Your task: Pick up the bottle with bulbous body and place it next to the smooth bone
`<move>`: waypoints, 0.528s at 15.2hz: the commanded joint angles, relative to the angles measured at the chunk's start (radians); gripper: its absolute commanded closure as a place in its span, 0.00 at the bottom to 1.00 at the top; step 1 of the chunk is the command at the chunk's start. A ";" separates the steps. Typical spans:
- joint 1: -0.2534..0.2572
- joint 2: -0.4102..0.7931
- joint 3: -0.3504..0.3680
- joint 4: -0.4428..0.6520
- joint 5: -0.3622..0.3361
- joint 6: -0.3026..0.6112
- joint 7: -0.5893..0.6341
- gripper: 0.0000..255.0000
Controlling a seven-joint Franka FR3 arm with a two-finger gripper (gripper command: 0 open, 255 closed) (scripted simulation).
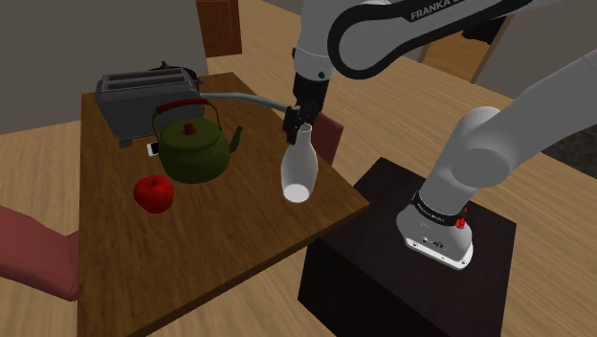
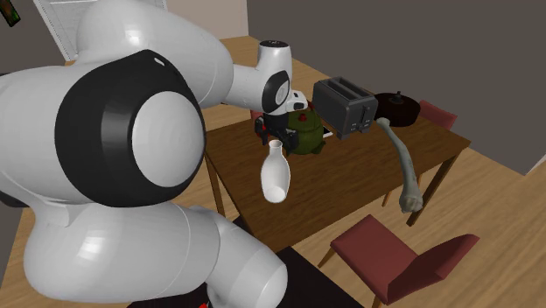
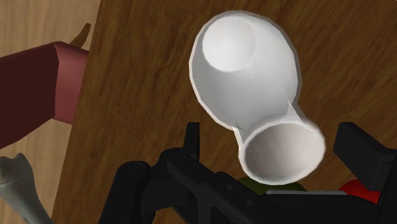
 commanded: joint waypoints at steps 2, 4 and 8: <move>0.000 0.001 0.000 0.000 0.000 0.002 0.000 0.00; 0.000 0.001 0.000 0.000 0.000 0.002 0.000 0.00; 0.000 0.001 0.000 0.000 0.000 0.002 0.000 1.00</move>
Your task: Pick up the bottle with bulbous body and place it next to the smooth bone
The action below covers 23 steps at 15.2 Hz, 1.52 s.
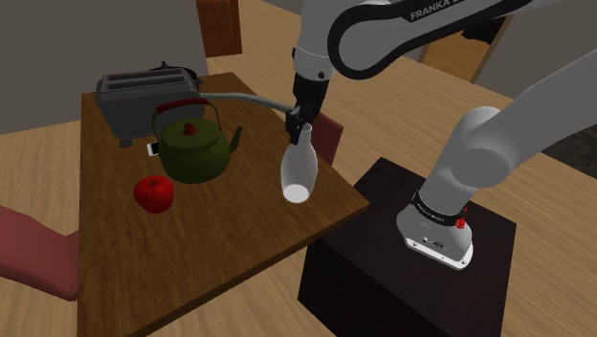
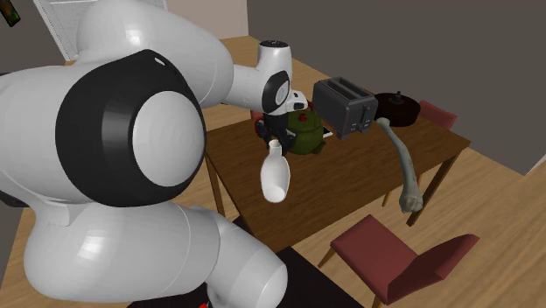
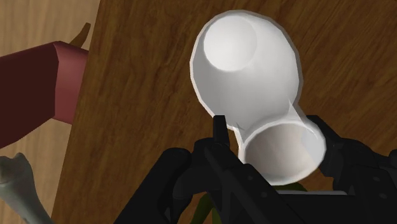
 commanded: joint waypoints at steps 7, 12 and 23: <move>0.000 -0.006 -0.003 0.009 -0.001 -0.016 0.000 1.00; -0.002 -0.031 -0.015 0.059 -0.007 -0.091 0.000 1.00; -0.008 -0.061 -0.038 0.185 -0.023 -0.247 0.003 1.00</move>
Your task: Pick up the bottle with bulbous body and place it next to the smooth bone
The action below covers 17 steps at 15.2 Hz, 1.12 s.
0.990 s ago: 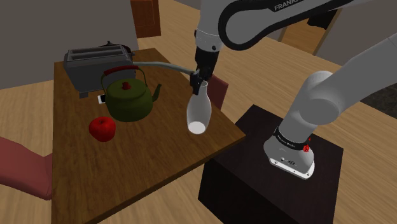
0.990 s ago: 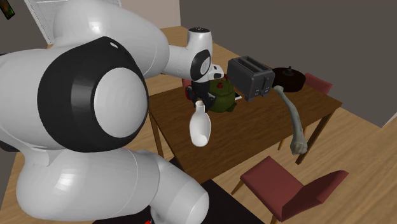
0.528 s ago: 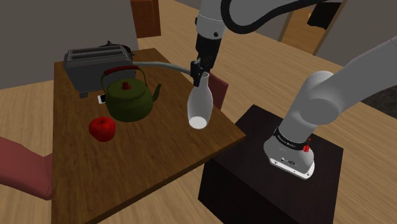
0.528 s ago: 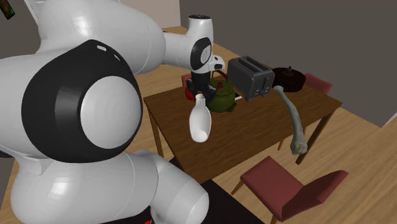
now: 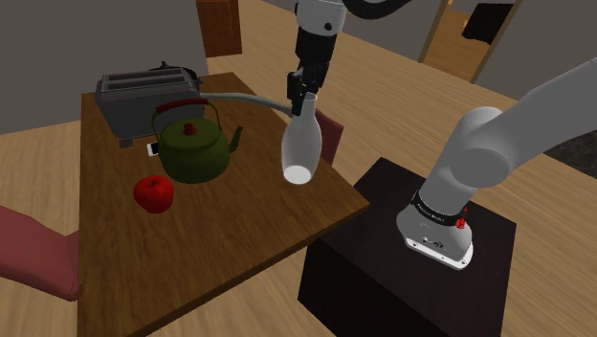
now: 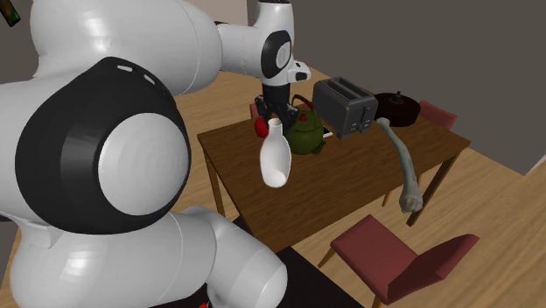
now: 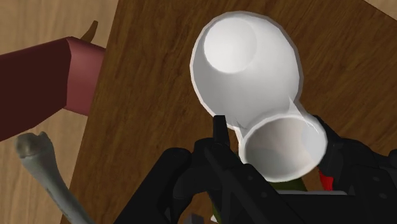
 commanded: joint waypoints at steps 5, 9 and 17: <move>-0.004 -0.004 -0.010 0.078 -0.009 -0.082 0.003 1.00; -0.007 -0.003 -0.017 0.133 -0.015 -0.135 0.006 1.00; -0.013 0.011 -0.027 0.250 -0.026 -0.239 0.011 1.00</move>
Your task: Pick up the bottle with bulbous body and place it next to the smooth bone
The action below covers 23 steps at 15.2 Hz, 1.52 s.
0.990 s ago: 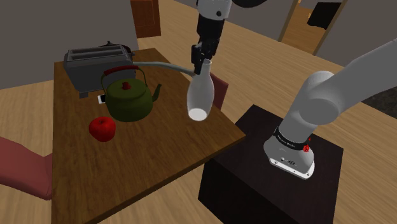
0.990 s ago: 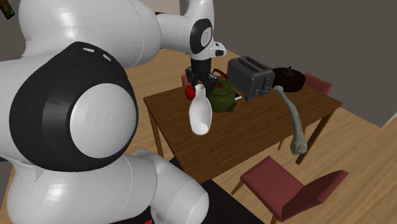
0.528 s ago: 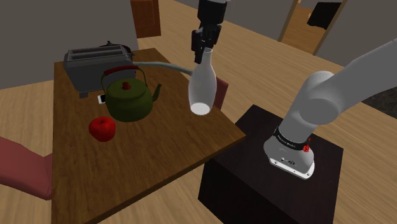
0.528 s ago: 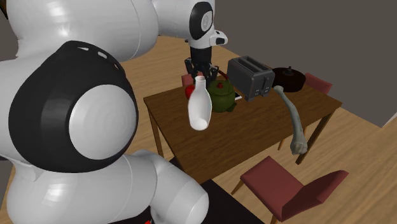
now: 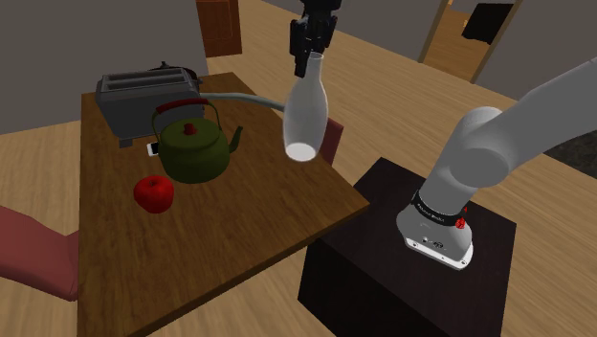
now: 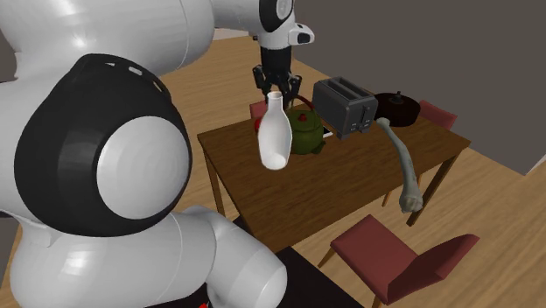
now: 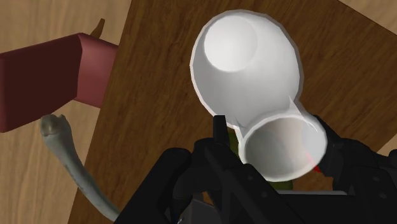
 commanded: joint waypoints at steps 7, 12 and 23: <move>-0.008 0.032 -0.007 0.135 -0.013 -0.103 0.007 1.00; -0.012 0.055 -0.011 0.222 -0.019 -0.167 0.012 1.00; -0.022 0.125 -0.012 0.436 -0.035 -0.312 0.028 1.00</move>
